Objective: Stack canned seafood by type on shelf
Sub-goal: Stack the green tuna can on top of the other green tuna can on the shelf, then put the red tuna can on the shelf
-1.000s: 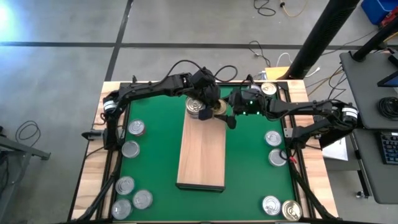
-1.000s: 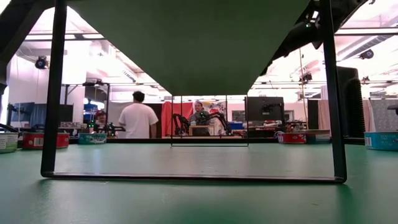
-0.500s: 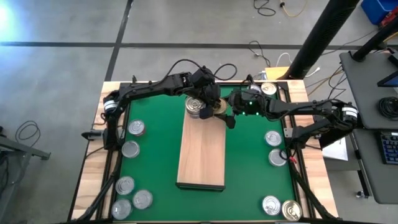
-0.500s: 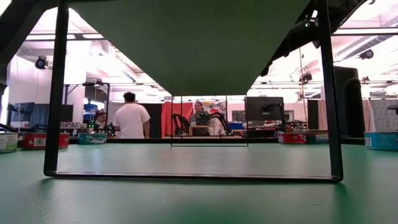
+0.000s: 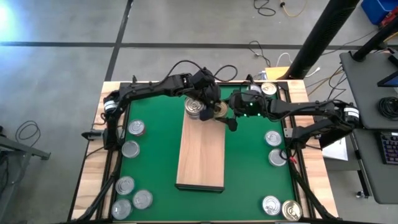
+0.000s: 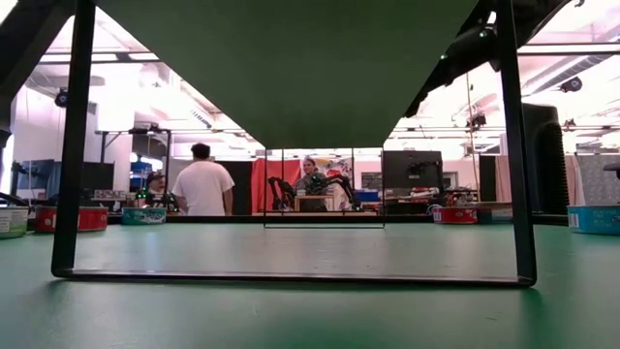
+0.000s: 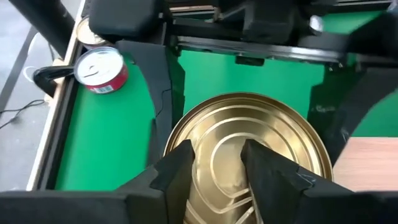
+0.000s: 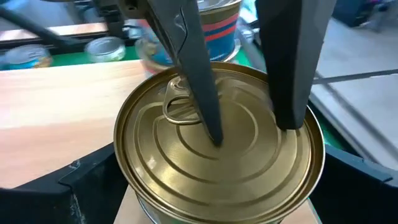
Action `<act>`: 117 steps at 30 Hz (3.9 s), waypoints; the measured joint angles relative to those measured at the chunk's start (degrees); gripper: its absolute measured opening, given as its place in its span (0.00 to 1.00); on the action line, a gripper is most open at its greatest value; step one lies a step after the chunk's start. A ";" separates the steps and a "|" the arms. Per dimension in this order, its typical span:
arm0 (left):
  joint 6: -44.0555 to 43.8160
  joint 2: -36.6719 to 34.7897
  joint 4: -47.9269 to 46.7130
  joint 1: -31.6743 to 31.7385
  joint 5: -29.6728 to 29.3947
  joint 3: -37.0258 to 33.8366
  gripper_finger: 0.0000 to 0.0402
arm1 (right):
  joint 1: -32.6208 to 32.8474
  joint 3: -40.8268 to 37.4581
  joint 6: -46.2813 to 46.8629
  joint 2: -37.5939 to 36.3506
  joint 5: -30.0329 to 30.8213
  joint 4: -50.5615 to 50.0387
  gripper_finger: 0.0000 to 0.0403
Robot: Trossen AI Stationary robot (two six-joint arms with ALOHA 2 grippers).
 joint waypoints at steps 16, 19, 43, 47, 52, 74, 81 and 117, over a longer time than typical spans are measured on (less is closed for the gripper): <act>0.37 0.20 -0.42 -0.03 0.01 -0.05 0.36 | -0.26 -0.13 1.07 -5.19 -0.50 -4.92 0.99; 1.22 0.06 -0.89 0.04 -0.10 -0.05 0.36 | -0.28 -0.27 0.87 -2.62 -0.52 -2.27 0.99; 3.77 0.27 1.85 -0.93 7.99 -0.94 0.12 | -0.17 -0.16 -0.59 2.51 -0.70 6.12 0.99; 3.56 -0.07 1.55 -1.33 2.68 -2.23 0.02 | -0.17 -0.09 -1.59 2.51 -0.68 5.50 0.99; 4.19 -0.17 1.74 -1.34 1.14 -2.72 0.01 | -0.11 -0.02 -4.69 1.63 -1.24 4.43 0.99; 6.16 -0.52 0.50 -1.35 -3.94 -2.71 0.00 | -0.39 -2.72 -9.77 -0.98 -0.92 -2.75 0.99; 4.40 -0.55 2.55 -1.69 -3.15 -2.71 0.00 | -0.34 -2.80 -9.94 -7.87 -0.09 -6.68 0.99; 1.49 -28.30 4.39 -16.60 0.82 -22.61 0.00 | -0.32 -5.25 -3.55 -14.10 0.06 -14.09 0.99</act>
